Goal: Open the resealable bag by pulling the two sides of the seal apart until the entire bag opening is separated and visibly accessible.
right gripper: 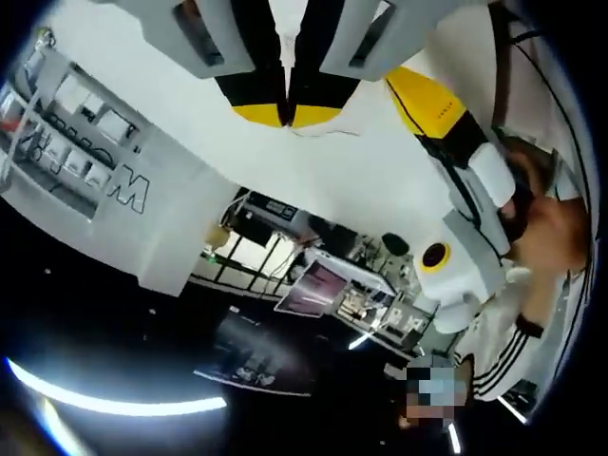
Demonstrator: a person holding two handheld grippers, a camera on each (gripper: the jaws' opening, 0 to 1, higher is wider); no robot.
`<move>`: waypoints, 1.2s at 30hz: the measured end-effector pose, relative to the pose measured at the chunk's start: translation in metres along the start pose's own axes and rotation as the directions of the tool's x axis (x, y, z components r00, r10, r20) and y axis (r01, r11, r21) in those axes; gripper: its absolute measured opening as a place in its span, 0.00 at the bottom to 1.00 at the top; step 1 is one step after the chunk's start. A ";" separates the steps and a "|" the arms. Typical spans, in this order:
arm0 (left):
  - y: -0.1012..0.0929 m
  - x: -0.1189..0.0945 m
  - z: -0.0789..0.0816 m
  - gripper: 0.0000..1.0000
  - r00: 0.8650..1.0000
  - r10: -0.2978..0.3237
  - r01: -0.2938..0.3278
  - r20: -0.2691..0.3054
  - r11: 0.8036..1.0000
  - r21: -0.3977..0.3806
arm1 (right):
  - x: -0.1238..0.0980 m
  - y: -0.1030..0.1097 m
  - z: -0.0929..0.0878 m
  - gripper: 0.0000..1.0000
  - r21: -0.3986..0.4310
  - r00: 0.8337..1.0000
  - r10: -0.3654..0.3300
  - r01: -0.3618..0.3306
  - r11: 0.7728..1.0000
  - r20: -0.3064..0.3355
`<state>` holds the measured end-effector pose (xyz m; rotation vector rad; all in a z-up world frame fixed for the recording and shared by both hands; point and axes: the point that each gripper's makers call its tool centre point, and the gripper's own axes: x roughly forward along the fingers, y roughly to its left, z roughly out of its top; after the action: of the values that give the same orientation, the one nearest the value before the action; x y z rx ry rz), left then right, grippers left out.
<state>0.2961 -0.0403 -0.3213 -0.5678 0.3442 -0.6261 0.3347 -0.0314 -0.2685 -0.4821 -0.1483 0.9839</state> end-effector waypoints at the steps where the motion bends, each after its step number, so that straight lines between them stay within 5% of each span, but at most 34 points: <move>1: 0.000 0.000 0.002 0.02 1.000 -0.001 0.001 0.006 1.000 0.013 | 0.000 -0.002 0.000 0.00 0.031 1.000 0.002 -0.002 1.000 0.006; 4: 0.001 0.002 0.012 0.06 0.999 -0.010 0.005 0.050 0.995 0.102 | 0.001 -0.010 -0.002 0.00 0.078 1.000 -0.004 0.003 0.997 0.019; 6: 0.001 0.001 0.019 0.20 0.997 0.001 -0.014 0.081 0.986 0.166 | 0.001 -0.014 -0.002 0.00 0.092 1.000 -0.009 0.007 0.996 0.024; 9: 0.001 -0.002 0.032 0.38 0.992 0.010 -0.050 0.127 0.948 0.315 | -0.001 -0.016 -0.001 0.00 0.096 0.999 -0.017 0.014 0.995 0.027; 11: 0.007 -0.003 0.041 0.57 0.986 0.054 -0.116 0.156 0.900 0.420 | -0.001 -0.016 0.000 0.00 0.098 0.999 -0.015 0.012 0.995 0.030; 15: 0.015 0.000 0.059 0.96 0.968 0.109 -0.228 0.226 0.759 0.610 | -0.001 -0.018 0.003 0.00 0.096 0.999 -0.012 0.009 0.995 0.039; 16: 0.016 0.004 0.058 0.99 0.972 0.102 -0.217 0.209 0.724 0.655 | -0.001 -0.019 0.003 0.00 0.094 0.999 -0.014 0.010 0.996 0.041; 17: 0.017 0.005 0.059 0.99 0.973 0.095 -0.215 0.211 0.713 0.668 | -0.001 -0.020 0.004 0.00 0.091 0.999 -0.017 0.013 0.996 0.042; 20: 0.026 0.008 0.057 0.99 0.979 0.092 -0.186 0.181 0.764 0.618 | -0.003 -0.026 0.008 0.00 0.079 0.998 -0.025 0.021 0.997 0.049; 28: 0.038 0.004 0.051 0.99 0.977 0.152 -0.214 0.152 0.753 0.622 | -0.003 -0.031 0.007 0.00 0.060 0.999 -0.019 0.016 0.998 0.044; 36: 0.039 0.004 0.048 0.99 0.979 0.152 -0.202 0.134 0.775 0.599 | 0.001 -0.039 0.008 0.00 0.053 0.999 -0.011 0.009 0.999 0.043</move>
<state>0.3386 0.0017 -0.3068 0.0706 0.1010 -0.4915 0.3624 -0.0460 -0.2440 -0.4118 -0.1633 0.9868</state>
